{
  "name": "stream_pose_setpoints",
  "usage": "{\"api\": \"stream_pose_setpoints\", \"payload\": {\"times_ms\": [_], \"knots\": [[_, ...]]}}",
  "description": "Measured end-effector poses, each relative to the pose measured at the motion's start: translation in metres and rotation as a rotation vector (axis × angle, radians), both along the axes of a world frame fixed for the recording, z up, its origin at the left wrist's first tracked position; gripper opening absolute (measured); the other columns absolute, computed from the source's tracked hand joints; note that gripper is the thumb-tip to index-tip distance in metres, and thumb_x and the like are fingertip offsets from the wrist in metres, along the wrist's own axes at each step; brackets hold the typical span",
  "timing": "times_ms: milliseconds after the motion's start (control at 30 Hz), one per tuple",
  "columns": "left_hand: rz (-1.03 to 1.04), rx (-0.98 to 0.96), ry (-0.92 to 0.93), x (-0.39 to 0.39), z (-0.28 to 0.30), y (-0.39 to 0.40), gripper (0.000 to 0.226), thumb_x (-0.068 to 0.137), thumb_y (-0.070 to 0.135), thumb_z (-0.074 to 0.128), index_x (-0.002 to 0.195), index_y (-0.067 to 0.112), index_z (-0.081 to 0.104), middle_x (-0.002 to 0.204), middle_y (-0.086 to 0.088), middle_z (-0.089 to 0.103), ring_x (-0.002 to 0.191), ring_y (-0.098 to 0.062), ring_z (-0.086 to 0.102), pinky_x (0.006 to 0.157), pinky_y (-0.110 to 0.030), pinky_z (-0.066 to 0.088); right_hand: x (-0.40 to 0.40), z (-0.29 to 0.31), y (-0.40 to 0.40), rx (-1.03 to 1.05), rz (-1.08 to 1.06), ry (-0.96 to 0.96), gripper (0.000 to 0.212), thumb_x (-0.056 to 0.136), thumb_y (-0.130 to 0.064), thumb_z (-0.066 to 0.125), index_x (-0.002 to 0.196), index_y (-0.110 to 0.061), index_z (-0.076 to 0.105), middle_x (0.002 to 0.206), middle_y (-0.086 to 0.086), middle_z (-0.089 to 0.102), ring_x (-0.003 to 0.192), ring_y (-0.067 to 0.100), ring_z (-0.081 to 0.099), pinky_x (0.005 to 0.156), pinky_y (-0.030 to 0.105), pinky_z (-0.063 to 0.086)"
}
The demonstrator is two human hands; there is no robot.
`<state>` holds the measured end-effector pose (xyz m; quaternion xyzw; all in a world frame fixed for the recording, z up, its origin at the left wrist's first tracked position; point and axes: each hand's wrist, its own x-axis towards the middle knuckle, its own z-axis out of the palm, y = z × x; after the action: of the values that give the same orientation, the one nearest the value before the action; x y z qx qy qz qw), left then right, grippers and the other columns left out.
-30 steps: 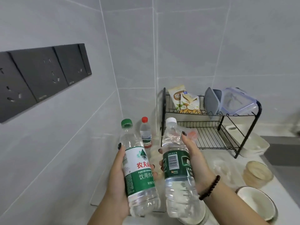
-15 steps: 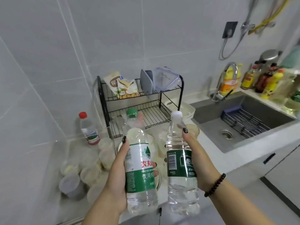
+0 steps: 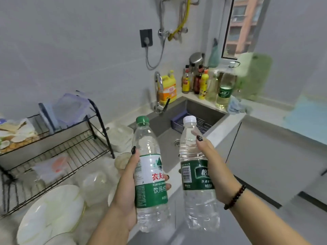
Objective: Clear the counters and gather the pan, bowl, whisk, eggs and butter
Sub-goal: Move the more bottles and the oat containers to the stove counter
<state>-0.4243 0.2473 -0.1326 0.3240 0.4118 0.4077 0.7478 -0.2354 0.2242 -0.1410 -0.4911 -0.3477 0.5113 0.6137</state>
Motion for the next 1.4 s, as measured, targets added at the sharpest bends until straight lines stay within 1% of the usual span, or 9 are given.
{"api": "stream_pose_setpoints", "payload": {"times_ms": [100,333,433,500,700,1000,1100,1200,1400], "knots": [[-0.093,-0.010,-0.011,0.073,0.001,0.011,0.063,0.074,0.061,0.055,0.097,0.004,0.070,0.078,-0.027,0.065,0.060,-0.033,0.065,0.058,-0.036,0.057,0.067,0.002,-0.001,-0.012,-0.062,-0.030,0.031,0.089,-0.041,0.051,0.119,-0.036,0.056,0.102,0.006,0.072,0.093,0.027,0.069,0.089,0.045,0.052],[-0.324,-0.051,-0.072,0.224,-0.002,0.027,0.057,0.077,0.057,0.058,0.095,0.004,0.070,0.078,-0.024,0.063,0.062,-0.030,0.063,0.062,-0.039,0.057,0.199,-0.001,-0.017,-0.042,-0.230,-0.069,0.027,0.092,-0.040,0.048,0.117,-0.031,0.054,0.094,-0.001,0.074,0.085,0.018,0.072,0.071,0.031,0.053],[-0.381,-0.048,-0.069,0.269,-0.006,0.034,0.055,0.080,0.055,0.057,0.098,0.004,0.069,0.078,-0.022,0.064,0.063,-0.030,0.063,0.071,-0.041,0.054,0.239,-0.008,-0.026,-0.053,-0.305,-0.086,0.033,0.086,-0.047,0.055,0.115,-0.033,0.056,0.101,-0.003,0.073,0.095,0.020,0.069,0.083,0.037,0.051],[-0.440,-0.065,-0.068,0.295,-0.008,0.040,0.055,0.079,0.056,0.056,0.091,0.005,0.071,0.076,-0.022,0.063,0.060,-0.030,0.063,0.072,-0.040,0.051,0.262,-0.012,-0.028,-0.059,-0.369,-0.061,0.034,0.082,-0.045,0.053,0.112,-0.030,0.057,0.093,-0.004,0.073,0.088,0.018,0.069,0.079,0.036,0.051],[-0.574,-0.095,-0.022,0.357,-0.017,0.075,0.057,0.074,0.059,0.055,0.091,0.006,0.069,0.073,-0.024,0.062,0.059,-0.029,0.061,0.062,-0.035,0.055,0.315,-0.026,-0.019,-0.107,-0.541,-0.014,0.030,0.090,-0.043,0.051,0.112,-0.025,0.059,0.095,-0.003,0.074,0.089,0.018,0.070,0.078,0.035,0.053],[-0.839,-0.070,-0.003,0.489,-0.022,0.145,0.069,0.070,0.061,0.059,0.106,0.003,0.064,0.080,-0.027,0.064,0.063,-0.032,0.062,0.061,-0.035,0.053,0.411,-0.024,0.020,-0.141,-0.796,-0.021,0.037,0.088,-0.048,0.051,0.118,-0.028,0.060,0.105,-0.001,0.073,0.101,0.023,0.068,0.097,0.046,0.049],[-0.939,-0.034,-0.004,0.533,-0.020,0.156,0.065,0.072,0.062,0.057,0.101,0.005,0.067,0.080,-0.026,0.066,0.064,-0.032,0.063,0.062,-0.034,0.053,0.444,-0.018,0.020,-0.120,-0.881,-0.034,0.044,0.078,-0.051,0.056,0.114,-0.026,0.060,0.097,0.000,0.074,0.092,0.023,0.070,0.085,0.042,0.054],[-1.001,0.006,0.008,0.575,-0.019,0.154,0.059,0.075,0.060,0.054,0.095,0.007,0.068,0.077,-0.025,0.066,0.062,-0.031,0.063,0.062,-0.034,0.053,0.473,-0.011,0.009,-0.107,-0.959,-0.045,0.026,0.089,-0.042,0.053,0.106,-0.023,0.059,0.087,0.000,0.073,0.079,0.019,0.071,0.068,0.032,0.053],[-1.157,0.012,0.041,0.651,-0.022,0.120,0.060,0.072,0.060,0.056,0.098,0.007,0.068,0.079,-0.025,0.066,0.064,-0.032,0.064,0.066,-0.036,0.053,0.524,-0.010,-0.035,-0.123,-1.102,-0.089,0.030,0.084,-0.048,0.053,0.104,-0.026,0.062,0.095,-0.002,0.074,0.094,0.023,0.069,0.082,0.037,0.051]]}}
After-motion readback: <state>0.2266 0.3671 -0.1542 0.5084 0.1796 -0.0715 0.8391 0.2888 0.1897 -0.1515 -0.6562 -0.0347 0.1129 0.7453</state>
